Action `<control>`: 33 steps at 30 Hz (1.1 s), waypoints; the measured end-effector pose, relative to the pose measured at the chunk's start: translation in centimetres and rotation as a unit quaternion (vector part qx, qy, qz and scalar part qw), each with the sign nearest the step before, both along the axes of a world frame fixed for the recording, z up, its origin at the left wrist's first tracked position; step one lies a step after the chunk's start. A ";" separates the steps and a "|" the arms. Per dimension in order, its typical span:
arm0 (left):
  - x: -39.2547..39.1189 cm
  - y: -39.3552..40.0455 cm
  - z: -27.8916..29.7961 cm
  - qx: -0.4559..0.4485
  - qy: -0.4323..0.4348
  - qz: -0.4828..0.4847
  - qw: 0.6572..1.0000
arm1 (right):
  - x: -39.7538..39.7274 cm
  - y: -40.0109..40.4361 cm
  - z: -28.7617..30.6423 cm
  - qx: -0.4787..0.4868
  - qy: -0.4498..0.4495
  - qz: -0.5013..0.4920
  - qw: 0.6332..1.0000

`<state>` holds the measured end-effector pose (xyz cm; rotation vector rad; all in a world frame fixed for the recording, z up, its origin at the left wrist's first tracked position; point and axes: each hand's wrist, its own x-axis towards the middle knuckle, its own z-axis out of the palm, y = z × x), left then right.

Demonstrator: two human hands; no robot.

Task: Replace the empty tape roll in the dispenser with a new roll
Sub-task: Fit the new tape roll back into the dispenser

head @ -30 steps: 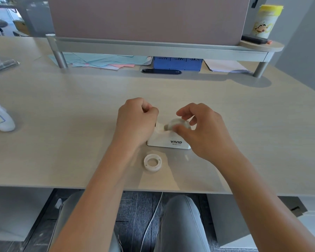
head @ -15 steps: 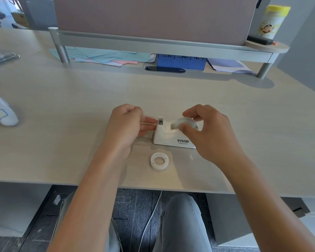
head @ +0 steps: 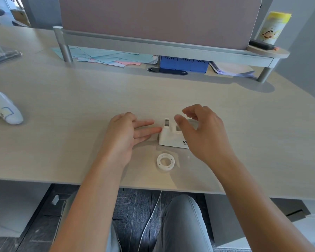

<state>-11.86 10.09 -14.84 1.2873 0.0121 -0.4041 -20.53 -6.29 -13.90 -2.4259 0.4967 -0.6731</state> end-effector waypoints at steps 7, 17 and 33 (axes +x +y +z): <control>0.4 0.8 0.3 0.034 0.008 -0.009 0.999 | 2.0 1.1 -0.1 0.018 0.048 -0.041 0.998; -1.0 1.1 -0.1 0.270 -0.198 0.112 0.936 | 2.1 1.6 -0.5 0.081 0.002 -0.045 0.996; -6.1 -1.5 -3.2 0.434 -0.396 -0.022 0.809 | -3.4 1.8 -2.3 0.189 -0.066 -0.033 0.979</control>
